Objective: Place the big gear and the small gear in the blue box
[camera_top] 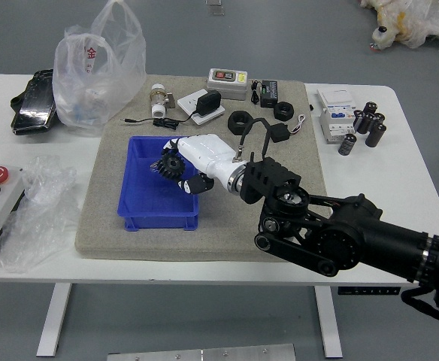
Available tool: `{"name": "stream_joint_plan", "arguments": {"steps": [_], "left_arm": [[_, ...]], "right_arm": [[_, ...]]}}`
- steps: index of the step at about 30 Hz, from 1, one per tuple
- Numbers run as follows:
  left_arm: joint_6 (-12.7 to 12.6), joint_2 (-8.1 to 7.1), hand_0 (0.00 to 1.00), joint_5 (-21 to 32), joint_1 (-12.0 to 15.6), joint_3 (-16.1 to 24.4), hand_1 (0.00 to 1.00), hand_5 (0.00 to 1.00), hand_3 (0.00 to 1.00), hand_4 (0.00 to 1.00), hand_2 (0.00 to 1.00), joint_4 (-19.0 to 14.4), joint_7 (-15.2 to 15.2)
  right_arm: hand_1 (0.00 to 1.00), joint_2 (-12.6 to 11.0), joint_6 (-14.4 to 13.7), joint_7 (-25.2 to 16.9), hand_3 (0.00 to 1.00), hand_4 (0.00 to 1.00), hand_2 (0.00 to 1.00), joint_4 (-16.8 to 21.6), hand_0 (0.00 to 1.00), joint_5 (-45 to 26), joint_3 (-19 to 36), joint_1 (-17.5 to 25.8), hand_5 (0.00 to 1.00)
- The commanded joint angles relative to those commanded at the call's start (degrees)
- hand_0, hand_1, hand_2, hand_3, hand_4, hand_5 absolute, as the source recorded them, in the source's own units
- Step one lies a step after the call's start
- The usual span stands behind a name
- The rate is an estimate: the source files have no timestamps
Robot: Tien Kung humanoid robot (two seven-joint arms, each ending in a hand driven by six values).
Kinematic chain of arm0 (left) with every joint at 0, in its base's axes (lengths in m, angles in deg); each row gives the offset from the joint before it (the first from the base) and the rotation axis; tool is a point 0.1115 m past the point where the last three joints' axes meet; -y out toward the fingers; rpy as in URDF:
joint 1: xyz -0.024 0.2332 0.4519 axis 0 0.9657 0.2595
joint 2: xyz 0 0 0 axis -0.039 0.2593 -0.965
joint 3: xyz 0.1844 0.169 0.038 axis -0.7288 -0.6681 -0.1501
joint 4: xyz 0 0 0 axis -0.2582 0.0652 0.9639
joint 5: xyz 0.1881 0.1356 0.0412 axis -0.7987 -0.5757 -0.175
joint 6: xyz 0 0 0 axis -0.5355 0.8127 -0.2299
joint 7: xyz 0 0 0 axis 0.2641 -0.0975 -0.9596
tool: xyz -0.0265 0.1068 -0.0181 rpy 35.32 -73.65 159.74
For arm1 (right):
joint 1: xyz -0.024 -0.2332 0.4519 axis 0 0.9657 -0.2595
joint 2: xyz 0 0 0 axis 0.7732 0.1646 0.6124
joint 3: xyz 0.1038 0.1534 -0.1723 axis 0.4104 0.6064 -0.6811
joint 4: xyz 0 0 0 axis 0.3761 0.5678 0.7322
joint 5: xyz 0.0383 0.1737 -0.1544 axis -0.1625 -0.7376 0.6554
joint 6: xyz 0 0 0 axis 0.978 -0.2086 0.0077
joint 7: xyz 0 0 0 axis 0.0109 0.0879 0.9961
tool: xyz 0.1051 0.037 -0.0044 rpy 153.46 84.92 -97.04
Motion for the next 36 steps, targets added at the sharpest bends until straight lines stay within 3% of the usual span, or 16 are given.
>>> {"name": "stream_joint_plan", "arguments": {"steps": [9,16,19,20,25,26,30,36], "left_arm": [[0.01,0.07,0.653,0.18,-0.02,-0.15,0.629,0.355,0.682,0.666,0.603,0.02,0.09],[0.0,0.17,0.653,0.32,-0.02,-0.28,0.628,0.355,0.682,0.666,0.603,0.05,0.17],[-0.05,0.25,0.653,0.58,0.08,-0.38,0.628,0.355,0.682,0.666,0.603,0.07,0.24],[-0.06,0.27,0.653,0.65,0.13,-0.38,0.629,0.356,0.681,0.666,0.602,0.07,0.23],[-0.24,0.29,0.653,1.11,0.48,-0.42,0.629,0.356,0.681,0.666,0.602,0.09,0.25],[-0.27,0.29,0.653,1.13,0.53,-0.4,0.629,0.355,0.681,0.666,0.602,0.1,0.25],[-0.33,0.35,0.653,1.12,0.56,-0.29,0.629,0.355,0.681,0.666,0.602,0.14,0.29],[-0.28,0.61,0.653,0.82,0.4,-0.14,0.628,0.356,0.681,0.667,0.602,0.17,0.29]], "right_arm": [[0.839,-0.12,-0.77,-0.17,0.881,0.681,0.854,-0.56,0.744,0.61,0.73,0.49,0.111],[0.804,-1.41,-3.86,-1.09,0.868,0.682,0.836,0.22,0.718,1.02,4.93,2.5,0.11],[0.804,-3.5,-4.71,-0.73,0.868,0.682,0.836,1.42,0.718,1.61,8.69,4.87,0.11],[0.703,-4.22,-4.79,-0.44,0.862,0.697,0.803,1.83,0.499,1.89,9.82,5.69,0.102],[0.703,-9.22,-2.86,3.45,0.862,0.697,0.803,5.03,0.499,4.16,16.51,11.2,0.102],[0.65,-10.15,-2.29,4.34,0.848,0.718,0.777,5.66,0.411,4.63,17.71,12.25,0.116],[0.65,-13.63,-1.26,6.29,0.848,0.718,0.777,7.54,0.411,5.43,22.79,17.32,0.116],[0.634,-14.79,-3.56,3.53,0.84,0.742,0.771,8.41,0.38,3.75,26.54,24.66,0.132]]}}
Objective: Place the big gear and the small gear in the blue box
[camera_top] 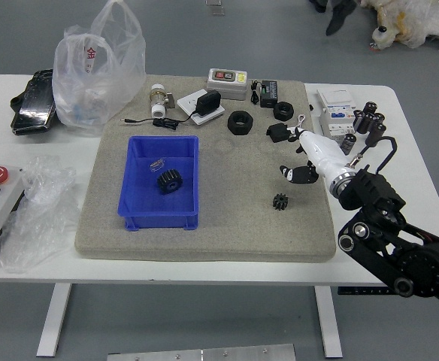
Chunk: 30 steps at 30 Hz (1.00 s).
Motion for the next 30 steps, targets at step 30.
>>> {"name": "stream_joint_plan", "arguments": {"steps": [30], "left_arm": [[0.02,-0.25,0.653,-1.05,-0.09,1.02,0.629,0.359,0.681,0.669,0.602,-0.04,-0.42]], "right_arm": [[0.605,-2.1,-5.49,-5.18,0.791,0.765,0.735,2.2,0.348,-3.56,-0.88,5.95,0.153]]}}
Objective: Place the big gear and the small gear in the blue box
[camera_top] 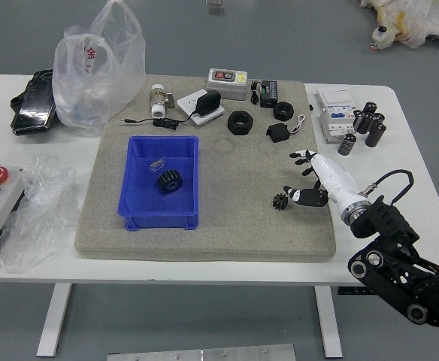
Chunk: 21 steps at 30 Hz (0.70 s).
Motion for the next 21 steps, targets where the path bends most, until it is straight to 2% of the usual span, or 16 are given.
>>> {"name": "stream_joint_plan", "arguments": {"steps": [7,8,15,21], "left_arm": [[0.01,0.01,0.653,-0.38,0.17,0.38,0.629,0.359,0.681,0.668,0.602,-0.02,-0.2],[-0.01,0.0,0.653,-0.42,0.14,0.42,0.629,0.358,0.682,0.667,0.602,-0.01,-0.19],[-0.08,0.0,0.653,-0.33,0.02,0.4,0.628,0.356,0.682,0.667,0.603,0.01,-0.05],[-0.09,-0.14,0.653,-0.65,0.09,0.68,0.629,0.356,0.682,0.667,0.603,-0.02,-0.22]], "right_arm": [[0.59,0.53,-0.46,0.61,0.786,0.77,0.716,0.32,0.339,2.59,-0.37,0.37,0.148],[0.594,0.54,-0.39,0.65,0.797,0.785,0.734,0.34,0.339,2.75,-0.18,0.42,0.178],[0.591,0.72,-0.29,0.19,0.788,0.79,0.723,0.21,0.336,2.89,4.61,1.09,0.175],[0.562,0.98,-0.29,-2.37,0.769,0.8,0.706,0.58,0.32,2.17,2.11,1.39,0.17]]}}
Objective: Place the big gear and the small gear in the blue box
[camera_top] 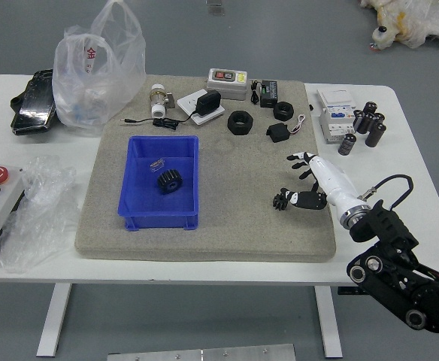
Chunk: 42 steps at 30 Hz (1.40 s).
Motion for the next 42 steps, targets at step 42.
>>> {"name": "stream_joint_plan", "arguments": {"steps": [42], "left_arm": [[-0.07,-0.03,0.652,0.32,-0.08,0.01,0.629,0.356,0.688,0.668,0.604,-0.01,0.13]], "right_arm": [[0.531,-1.51,-1.79,-0.27,0.647,0.721,0.637,1.28,0.311,-0.21,4.95,2.87,0.232]]}}
